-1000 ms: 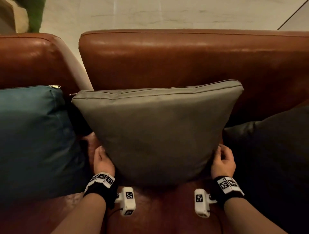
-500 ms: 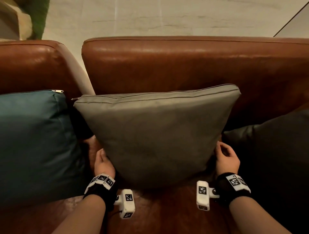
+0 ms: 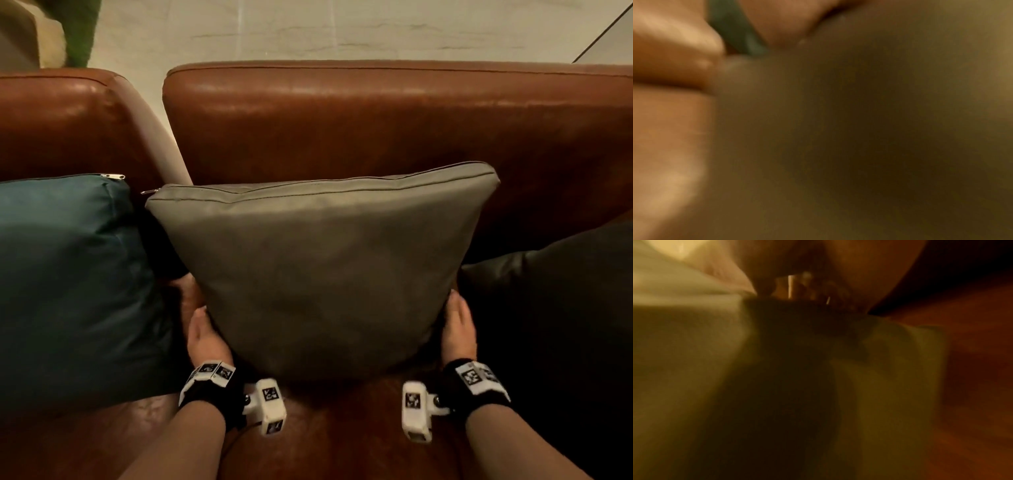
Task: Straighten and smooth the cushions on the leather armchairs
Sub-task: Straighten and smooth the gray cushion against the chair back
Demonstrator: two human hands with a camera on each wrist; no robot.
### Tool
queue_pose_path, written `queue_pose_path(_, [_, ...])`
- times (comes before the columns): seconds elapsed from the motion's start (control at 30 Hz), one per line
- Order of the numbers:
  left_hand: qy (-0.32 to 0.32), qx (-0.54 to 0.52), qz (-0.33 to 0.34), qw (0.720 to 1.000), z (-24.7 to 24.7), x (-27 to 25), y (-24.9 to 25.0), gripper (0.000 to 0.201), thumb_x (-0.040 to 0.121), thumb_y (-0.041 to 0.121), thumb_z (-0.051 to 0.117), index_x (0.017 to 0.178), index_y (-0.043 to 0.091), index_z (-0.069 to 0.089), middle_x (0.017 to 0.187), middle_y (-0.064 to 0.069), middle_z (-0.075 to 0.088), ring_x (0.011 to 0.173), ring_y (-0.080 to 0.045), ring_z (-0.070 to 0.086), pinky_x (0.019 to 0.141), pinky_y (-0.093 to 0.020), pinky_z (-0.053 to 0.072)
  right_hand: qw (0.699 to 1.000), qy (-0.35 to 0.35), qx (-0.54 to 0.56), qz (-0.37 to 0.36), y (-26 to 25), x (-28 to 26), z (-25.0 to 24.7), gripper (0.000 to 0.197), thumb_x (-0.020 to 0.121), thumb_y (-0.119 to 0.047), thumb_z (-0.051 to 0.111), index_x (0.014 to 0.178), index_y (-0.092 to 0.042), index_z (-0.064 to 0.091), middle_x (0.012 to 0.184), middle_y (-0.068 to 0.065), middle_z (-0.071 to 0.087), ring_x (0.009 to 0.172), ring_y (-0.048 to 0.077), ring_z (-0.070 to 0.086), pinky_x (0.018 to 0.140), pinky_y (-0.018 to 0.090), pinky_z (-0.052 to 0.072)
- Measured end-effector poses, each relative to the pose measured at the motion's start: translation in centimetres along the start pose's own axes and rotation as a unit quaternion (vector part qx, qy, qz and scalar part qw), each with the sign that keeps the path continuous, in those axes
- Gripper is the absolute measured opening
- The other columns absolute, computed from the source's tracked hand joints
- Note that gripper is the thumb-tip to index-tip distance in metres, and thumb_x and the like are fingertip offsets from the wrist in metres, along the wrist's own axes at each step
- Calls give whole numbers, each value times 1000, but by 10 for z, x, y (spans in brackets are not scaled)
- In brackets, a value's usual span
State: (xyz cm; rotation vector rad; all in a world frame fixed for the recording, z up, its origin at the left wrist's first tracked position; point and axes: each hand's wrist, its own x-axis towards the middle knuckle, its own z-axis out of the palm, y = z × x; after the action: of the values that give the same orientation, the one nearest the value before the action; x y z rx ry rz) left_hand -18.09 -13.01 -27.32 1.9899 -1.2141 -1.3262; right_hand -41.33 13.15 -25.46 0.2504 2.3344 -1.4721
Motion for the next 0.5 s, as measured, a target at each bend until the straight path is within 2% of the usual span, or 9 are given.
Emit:
queue_pose_path(0.03, [-6,23,-34,999,-5,-1,-7,39,103,21,36,135,4,50,134,-9,52,120,-25,49,94,-21,38,999,-26,-12,13,6,-3,1,41,104,-29,33,139,-13,48,140,4,49,133,19,40,93,9,26])
queue_pose_path(0.07, [-9,28,-67,997,-9,-3,-15,43,103,26,37,136,1,48,137,-12,50,126,-29,46,98,-26,36,999,-34,-27,20,9,-6,3,44,105,-27,30,144,-9,41,148,7,42,138,20,35,93,6,22])
queue_pose_path(0.1, [-17,26,-95,995,-12,-7,-22,47,102,30,36,136,-1,48,139,-16,49,130,-31,44,101,-28,34,999,-17,-39,28,12,-9,6,45,105,-28,28,144,-9,41,149,10,42,139,23,36,94,8,23])
queue_pose_path(0.13, [-29,36,-93,995,-13,-9,-29,49,103,33,35,137,0,47,141,-18,48,132,-31,42,104,-29,31,998,15,-50,36,13,-12,10,46,105,-32,29,142,-12,46,145,11,47,135,26,41,95,15,27])
queue_pose_path(0.2, [-33,62,-51,996,-9,-9,-36,47,103,34,31,139,6,47,142,-17,49,131,-32,44,106,-31,31,992,89,-74,46,10,-12,21,47,103,-42,31,134,-18,56,134,12,59,124,33,52,96,28,37])
queue_pose_path(0.3, [16,140,51,989,-4,1,-30,46,103,36,29,124,6,56,121,-26,61,111,-44,56,91,-41,42,985,134,-97,41,9,-9,32,51,102,-48,29,126,-17,63,121,19,64,111,39,57,90,37,43])
queue_pose_path(0.37, [19,171,71,982,-8,6,-26,44,103,36,29,115,5,57,110,-30,63,102,-48,58,82,-44,44,985,117,-114,52,11,-10,31,51,102,-49,29,129,-19,60,126,19,62,115,39,55,94,38,42])
queue_pose_path(0.43, [-14,189,80,979,-15,7,-25,35,102,33,33,111,6,54,106,-30,63,98,-48,59,77,-43,43,986,94,-134,45,7,-14,21,45,102,-44,33,130,-19,57,129,18,60,118,37,54,93,35,40])
queue_pose_path(0.5, [-42,187,115,975,-29,2,-24,24,100,20,39,115,6,52,112,-27,61,103,-45,58,82,-43,43,983,103,-151,-22,-13,-22,7,34,100,-37,42,127,-20,54,127,16,60,115,35,56,89,32,38])
